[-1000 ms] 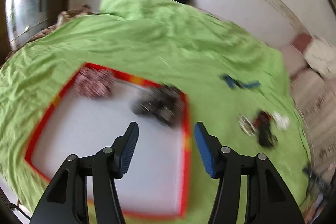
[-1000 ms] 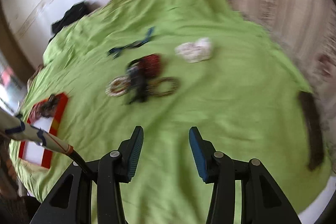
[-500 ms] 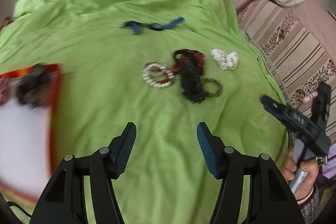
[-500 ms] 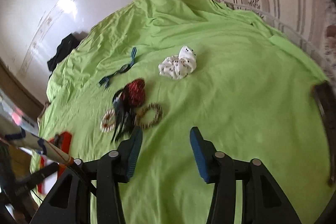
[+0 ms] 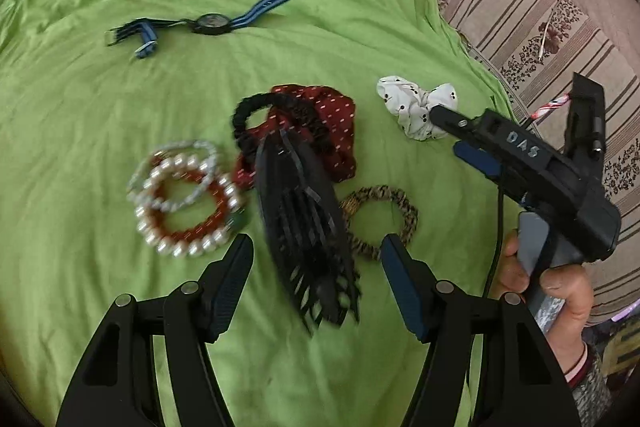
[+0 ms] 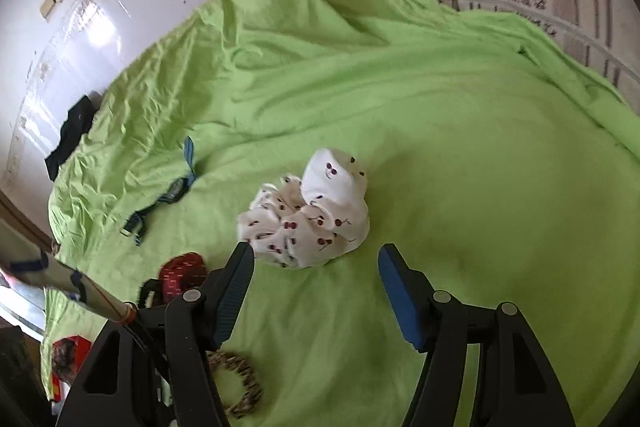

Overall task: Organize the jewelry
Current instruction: 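Move both grippers back to the remaining accessories on the sheet, then grasp the black claw clip with the left gripper while the right grasps the white cherry scrunchie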

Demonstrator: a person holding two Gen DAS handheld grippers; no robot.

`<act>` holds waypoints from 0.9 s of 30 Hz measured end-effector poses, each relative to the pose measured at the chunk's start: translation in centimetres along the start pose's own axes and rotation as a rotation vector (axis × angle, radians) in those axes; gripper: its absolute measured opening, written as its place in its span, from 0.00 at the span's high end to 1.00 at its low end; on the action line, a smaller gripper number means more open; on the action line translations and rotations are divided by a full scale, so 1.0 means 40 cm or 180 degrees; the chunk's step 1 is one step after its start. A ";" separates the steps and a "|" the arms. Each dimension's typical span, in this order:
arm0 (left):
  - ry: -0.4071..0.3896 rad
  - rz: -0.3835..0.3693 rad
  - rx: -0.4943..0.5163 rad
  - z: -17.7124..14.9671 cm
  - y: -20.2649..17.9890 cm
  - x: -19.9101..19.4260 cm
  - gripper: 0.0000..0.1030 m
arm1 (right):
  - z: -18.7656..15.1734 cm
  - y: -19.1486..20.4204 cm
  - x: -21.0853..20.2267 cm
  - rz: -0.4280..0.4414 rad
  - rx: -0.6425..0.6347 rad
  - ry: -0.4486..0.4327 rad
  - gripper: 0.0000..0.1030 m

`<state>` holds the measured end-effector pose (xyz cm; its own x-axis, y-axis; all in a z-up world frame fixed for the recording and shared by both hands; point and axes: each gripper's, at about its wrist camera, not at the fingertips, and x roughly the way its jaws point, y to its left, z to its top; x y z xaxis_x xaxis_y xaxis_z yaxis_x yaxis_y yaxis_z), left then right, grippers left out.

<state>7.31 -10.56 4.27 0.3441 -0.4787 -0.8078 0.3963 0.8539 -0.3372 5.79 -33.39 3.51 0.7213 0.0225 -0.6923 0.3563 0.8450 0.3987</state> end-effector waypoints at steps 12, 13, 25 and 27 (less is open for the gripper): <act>0.0006 0.0001 -0.0211 -0.022 0.002 -0.013 0.62 | 0.010 -0.017 -0.029 0.0377 0.0142 0.0036 0.94; -0.0029 -0.0019 -0.0204 -0.029 0.000 -0.039 0.65 | 0.007 -0.010 -0.042 0.0402 0.0127 0.0017 0.95; -0.0677 -0.0059 -0.0341 -0.195 0.118 -0.444 0.69 | -0.142 0.134 -0.274 0.0779 -0.0292 -0.0160 0.95; -0.0786 0.0088 -0.0422 -0.230 0.169 -0.502 0.69 | -0.184 0.163 -0.295 0.0856 -0.0356 -0.0097 0.95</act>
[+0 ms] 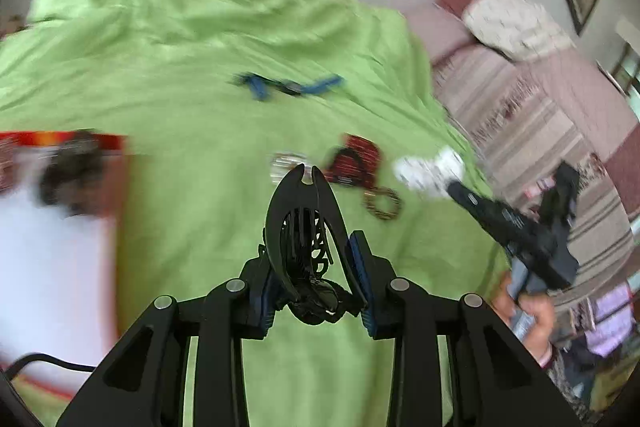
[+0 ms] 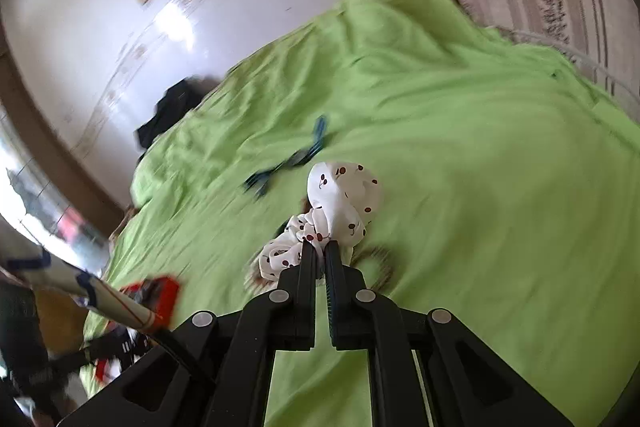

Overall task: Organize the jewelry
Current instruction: 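Grasp the black claw clip with the left gripper while the right grasps the white cherry scrunchie, then carry the claw clip and white scrunchie into the tray and release both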

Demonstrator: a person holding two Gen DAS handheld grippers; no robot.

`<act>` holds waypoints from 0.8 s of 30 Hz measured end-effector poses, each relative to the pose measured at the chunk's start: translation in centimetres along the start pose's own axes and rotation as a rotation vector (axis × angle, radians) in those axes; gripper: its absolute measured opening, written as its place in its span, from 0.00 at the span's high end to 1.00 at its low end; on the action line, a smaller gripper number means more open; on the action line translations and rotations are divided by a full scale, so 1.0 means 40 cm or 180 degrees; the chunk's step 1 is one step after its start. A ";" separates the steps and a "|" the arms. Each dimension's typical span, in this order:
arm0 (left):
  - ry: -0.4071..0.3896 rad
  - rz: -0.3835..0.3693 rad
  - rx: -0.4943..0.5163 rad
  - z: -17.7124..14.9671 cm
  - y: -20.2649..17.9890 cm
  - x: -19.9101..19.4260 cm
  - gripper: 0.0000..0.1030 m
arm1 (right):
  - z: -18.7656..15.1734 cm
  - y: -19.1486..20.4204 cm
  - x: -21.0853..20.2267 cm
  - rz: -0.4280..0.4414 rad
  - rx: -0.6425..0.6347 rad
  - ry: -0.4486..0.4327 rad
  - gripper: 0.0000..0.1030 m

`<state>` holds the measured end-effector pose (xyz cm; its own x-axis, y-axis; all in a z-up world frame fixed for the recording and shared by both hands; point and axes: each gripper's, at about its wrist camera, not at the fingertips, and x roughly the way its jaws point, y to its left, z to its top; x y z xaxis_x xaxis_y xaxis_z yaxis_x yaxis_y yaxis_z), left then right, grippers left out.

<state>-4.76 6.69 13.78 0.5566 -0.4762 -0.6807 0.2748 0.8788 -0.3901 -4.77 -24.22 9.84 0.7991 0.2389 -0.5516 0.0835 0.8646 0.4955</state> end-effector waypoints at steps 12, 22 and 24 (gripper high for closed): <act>-0.0333 0.1572 -0.0871 -0.110 0.457 -0.286 0.69 | -0.266 0.447 0.080 0.0807 -0.0804 0.0955 0.95; -0.0354 0.1736 -0.1336 -0.159 0.652 -0.288 0.69 | -0.412 0.692 0.199 0.0843 -0.1495 0.1351 0.95; -0.0331 0.1798 -0.1391 -0.167 0.678 -0.287 0.69 | -0.426 0.700 0.226 0.0818 -0.1505 0.1420 0.95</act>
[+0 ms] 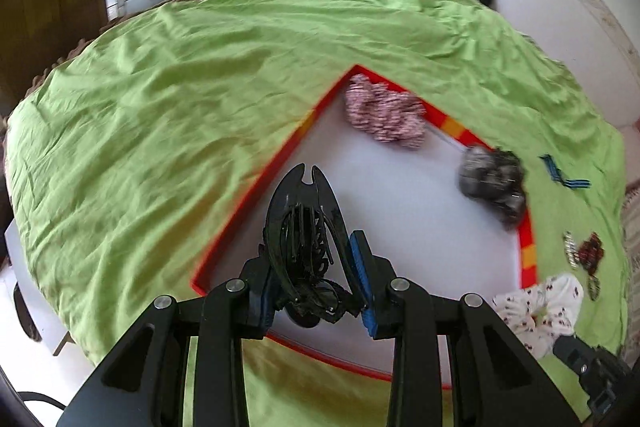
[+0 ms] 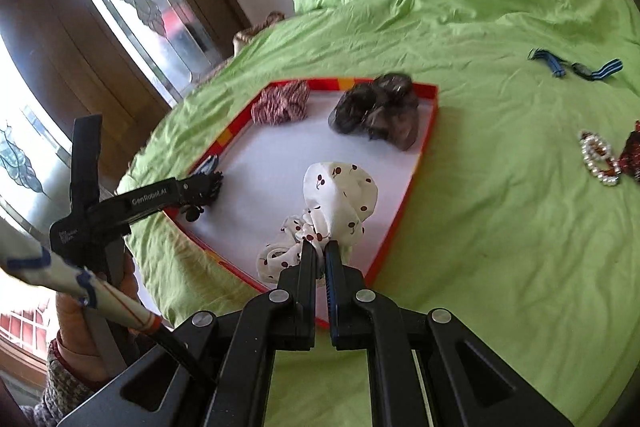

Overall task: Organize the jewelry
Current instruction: 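Carry the claw clip and white scrunchie into the tray and release both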

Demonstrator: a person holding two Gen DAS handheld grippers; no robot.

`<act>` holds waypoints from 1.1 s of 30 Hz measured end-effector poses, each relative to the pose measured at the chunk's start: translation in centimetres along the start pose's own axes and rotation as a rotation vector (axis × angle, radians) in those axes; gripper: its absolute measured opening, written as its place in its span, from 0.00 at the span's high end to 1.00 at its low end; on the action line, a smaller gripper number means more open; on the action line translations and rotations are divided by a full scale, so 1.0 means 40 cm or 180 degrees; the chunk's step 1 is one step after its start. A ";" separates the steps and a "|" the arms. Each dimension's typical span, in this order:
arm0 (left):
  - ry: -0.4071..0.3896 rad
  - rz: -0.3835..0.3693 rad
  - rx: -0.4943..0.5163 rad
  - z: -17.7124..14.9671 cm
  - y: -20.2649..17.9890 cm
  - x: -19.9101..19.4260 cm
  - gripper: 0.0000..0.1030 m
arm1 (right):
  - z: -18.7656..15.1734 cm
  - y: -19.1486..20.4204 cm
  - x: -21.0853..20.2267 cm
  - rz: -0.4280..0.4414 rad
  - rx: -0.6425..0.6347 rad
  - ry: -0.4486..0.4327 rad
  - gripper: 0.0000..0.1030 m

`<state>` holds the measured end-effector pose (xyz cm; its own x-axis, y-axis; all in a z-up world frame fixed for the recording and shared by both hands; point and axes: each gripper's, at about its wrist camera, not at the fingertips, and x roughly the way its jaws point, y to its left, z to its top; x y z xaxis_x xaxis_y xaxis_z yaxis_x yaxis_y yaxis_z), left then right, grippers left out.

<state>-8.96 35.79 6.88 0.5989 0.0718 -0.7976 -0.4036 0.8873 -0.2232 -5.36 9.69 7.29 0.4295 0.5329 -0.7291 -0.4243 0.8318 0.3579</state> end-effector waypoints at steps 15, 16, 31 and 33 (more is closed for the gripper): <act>-0.0511 -0.0356 -0.0170 -0.008 0.008 -0.080 0.31 | -0.034 0.026 -0.052 -0.0191 -0.0206 -0.0026 0.54; -0.0537 -0.0348 -0.0160 -0.010 0.004 -0.083 0.31 | -0.038 0.021 -0.075 -0.0219 -0.0215 -0.0071 0.53; -0.0791 -0.0282 0.0293 -0.065 -0.154 -0.138 0.31 | -0.208 -0.291 -0.368 -0.1057 0.0547 -0.0412 0.51; -0.0842 -0.0304 0.0449 -0.082 -0.194 -0.150 0.31 | -0.226 -0.334 -0.403 -0.1156 0.0668 -0.0466 0.51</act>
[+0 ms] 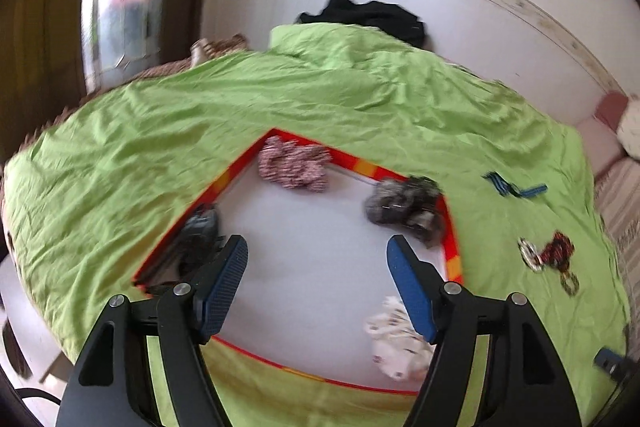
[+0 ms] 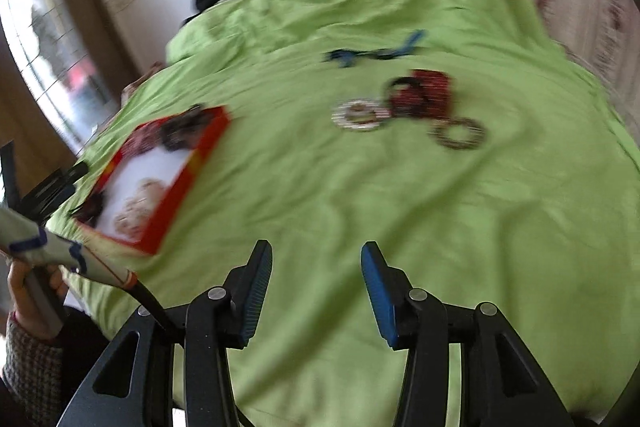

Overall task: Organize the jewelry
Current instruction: 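Move both grippers back to the hair ties and bracelets on the sheet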

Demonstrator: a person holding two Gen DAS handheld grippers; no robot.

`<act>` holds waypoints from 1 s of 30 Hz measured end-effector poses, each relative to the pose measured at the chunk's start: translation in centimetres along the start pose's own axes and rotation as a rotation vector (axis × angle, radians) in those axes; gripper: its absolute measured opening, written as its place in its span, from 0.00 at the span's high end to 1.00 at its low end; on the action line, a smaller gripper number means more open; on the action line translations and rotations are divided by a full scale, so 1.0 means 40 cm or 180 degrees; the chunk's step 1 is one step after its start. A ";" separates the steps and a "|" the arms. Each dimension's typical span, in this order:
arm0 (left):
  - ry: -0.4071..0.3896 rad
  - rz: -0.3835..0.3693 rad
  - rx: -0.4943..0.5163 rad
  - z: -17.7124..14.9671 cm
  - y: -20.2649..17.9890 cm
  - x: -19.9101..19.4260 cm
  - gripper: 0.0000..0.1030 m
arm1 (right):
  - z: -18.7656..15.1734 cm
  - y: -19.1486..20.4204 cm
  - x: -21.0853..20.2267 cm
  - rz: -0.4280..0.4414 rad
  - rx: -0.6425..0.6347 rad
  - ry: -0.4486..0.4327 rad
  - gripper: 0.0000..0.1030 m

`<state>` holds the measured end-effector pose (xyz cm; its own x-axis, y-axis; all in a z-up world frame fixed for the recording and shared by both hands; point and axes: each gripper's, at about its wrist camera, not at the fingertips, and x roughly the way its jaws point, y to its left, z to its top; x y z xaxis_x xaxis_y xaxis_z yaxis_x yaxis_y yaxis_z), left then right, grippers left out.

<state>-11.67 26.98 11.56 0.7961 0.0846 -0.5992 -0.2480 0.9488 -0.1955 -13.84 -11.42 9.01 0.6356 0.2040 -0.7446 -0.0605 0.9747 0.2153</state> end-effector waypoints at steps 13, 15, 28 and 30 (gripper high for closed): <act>0.0433 -0.0831 0.0607 -0.034 -0.339 -0.028 0.31 | 0.071 -0.258 0.028 -0.0149 0.0856 -0.0118 0.51; 0.0560 -0.0963 0.0711 -0.051 -0.408 0.005 0.31 | 0.094 -0.276 0.053 -0.0131 0.0956 -0.0111 0.51; 0.1024 -0.1140 0.1220 -0.205 -0.542 0.179 0.31 | 0.410 -0.238 0.285 -0.0255 0.0561 -0.0102 0.73; 0.1023 -0.1135 0.1213 -0.202 -0.536 0.187 0.31 | 0.447 -0.253 0.341 -0.0285 0.0683 -0.0048 0.73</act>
<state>-4.87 4.82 4.98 0.5727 -0.2979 -0.7637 0.2653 0.9489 -0.1712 9.17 -20.14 7.97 0.6425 0.1145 -0.7577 0.1608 0.9466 0.2794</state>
